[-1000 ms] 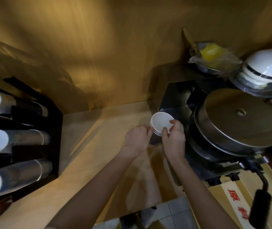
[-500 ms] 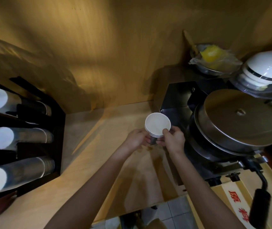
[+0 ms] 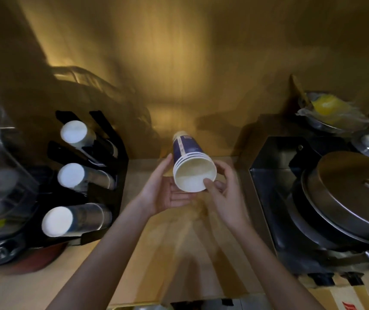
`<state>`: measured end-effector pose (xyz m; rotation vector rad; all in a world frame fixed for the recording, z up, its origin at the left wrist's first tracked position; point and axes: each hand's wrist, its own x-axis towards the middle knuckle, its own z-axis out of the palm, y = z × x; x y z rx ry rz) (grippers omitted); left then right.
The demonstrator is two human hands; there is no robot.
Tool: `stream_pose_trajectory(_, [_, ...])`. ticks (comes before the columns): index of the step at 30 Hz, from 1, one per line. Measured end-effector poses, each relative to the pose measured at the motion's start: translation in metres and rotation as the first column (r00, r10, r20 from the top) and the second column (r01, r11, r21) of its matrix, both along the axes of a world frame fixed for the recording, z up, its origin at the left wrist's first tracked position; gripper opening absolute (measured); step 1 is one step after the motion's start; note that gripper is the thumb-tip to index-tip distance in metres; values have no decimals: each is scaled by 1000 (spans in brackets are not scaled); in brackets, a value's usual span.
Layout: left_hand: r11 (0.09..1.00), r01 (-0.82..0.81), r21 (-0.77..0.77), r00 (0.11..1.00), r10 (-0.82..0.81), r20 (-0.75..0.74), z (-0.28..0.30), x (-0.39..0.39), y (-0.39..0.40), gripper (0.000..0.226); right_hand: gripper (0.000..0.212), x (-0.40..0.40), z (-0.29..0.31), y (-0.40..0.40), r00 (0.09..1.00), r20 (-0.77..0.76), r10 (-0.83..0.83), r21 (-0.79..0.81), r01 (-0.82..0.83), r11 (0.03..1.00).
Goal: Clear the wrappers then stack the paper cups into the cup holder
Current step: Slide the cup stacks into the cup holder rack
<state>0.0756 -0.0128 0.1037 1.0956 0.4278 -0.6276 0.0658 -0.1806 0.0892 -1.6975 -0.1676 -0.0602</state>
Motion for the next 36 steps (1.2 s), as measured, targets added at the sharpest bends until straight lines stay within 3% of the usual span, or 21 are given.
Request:
stream_pose_trajectory(3, [996,-74,43,992,69,107,8,-13,24,54,34,-5,6,23,993,54,109,-19,-108,994])
stream_pose_trajectory(6, [980,-193,55,959,177,223,8,-29,48,47,31,-6,8,42,982,-4,186,-6,-186,982])
stream_pose_trajectory(11, [848,-391,359,851,183,493,13,-52,88,71,28,1,19,72,941,-152,302,56,-297,953])
stream_pose_trajectory(13, [777,-420,469,813,92,574,16,-57,100,76,35,1,24,88,892,-186,412,84,-404,911])
stream_pose_trajectory(16, [685,-483,545,751,3,661,19,-64,111,73,69,2,29,112,861,-200,467,-5,-477,879])
stream_pose_trajectory(19, [596,-567,569,703,-11,711,25,-68,119,75,83,8,33,134,860,-173,480,18,-484,875])
stream_pose_trajectory(22, [580,-577,575,688,-33,725,39,-70,134,75,90,17,38,155,869,-96,485,-36,-490,871])
stream_pose_trajectory(27, [514,-600,613,657,-119,744,74,-67,163,93,85,39,57,190,880,49,472,-137,-462,876])
stream_pose_trajectory(31, [432,-702,566,563,-150,812,116,-56,174,85,82,63,67,217,868,100,486,-137,-472,871])
stream_pose_trajectory(36, [221,-765,606,564,-224,794,147,-30,184,78,75,85,63,243,878,98,469,-180,-448,876])
